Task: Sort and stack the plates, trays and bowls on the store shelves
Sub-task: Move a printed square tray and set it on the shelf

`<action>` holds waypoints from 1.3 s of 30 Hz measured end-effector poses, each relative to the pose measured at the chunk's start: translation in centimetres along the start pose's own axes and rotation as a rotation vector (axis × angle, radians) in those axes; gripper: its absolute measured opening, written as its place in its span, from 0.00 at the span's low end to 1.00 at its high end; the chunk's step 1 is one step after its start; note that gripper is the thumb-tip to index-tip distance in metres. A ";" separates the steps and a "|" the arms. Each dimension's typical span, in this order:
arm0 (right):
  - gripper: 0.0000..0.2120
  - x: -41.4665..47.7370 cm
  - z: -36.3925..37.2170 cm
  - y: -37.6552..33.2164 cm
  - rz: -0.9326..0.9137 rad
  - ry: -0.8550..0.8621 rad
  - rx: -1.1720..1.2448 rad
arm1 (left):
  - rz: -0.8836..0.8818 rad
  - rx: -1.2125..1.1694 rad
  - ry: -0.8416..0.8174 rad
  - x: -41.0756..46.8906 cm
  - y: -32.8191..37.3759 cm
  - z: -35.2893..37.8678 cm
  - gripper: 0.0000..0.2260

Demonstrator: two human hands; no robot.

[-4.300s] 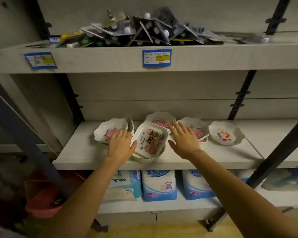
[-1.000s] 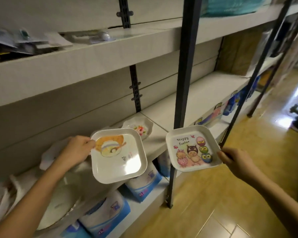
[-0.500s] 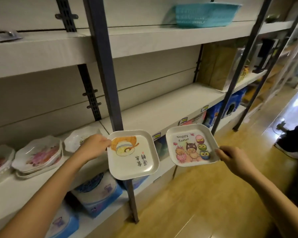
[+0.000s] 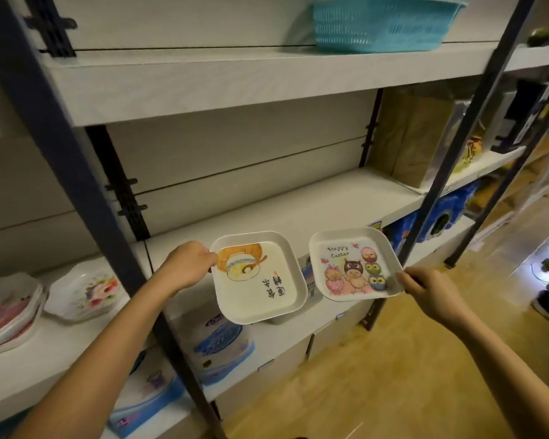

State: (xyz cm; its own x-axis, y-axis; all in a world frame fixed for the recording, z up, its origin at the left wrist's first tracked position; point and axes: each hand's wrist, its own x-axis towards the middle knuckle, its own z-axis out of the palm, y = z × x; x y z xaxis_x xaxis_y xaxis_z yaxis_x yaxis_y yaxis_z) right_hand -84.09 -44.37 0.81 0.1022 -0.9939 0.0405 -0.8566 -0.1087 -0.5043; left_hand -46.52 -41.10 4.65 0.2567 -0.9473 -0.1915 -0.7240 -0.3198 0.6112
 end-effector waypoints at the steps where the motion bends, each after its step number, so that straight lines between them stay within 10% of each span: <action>1: 0.15 1.5 -0.1 0.4 -0.013 -0.004 0.011 | -0.001 -0.003 0.019 0.9 0.4 0.5 0.13; 29: 0.20 29.9 7.7 -2.6 -0.393 -0.356 0.000 | -0.713 0.003 0.006 20.1 -2.1 1.2 0.15; 39: 0.17 30.6 10.5 -5.5 -0.412 -0.406 0.056 | -0.741 -0.163 0.324 20.7 -5.4 4.8 0.16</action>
State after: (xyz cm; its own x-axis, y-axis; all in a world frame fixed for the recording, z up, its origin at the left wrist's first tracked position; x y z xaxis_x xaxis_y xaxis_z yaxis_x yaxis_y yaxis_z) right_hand -70.91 -73.97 -4.25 0.6169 -0.7824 -0.0851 -0.6781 -0.4734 -0.5622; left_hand -40.38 -59.09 -6.33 0.8211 -0.4319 -0.3731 -0.1988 -0.8292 0.5224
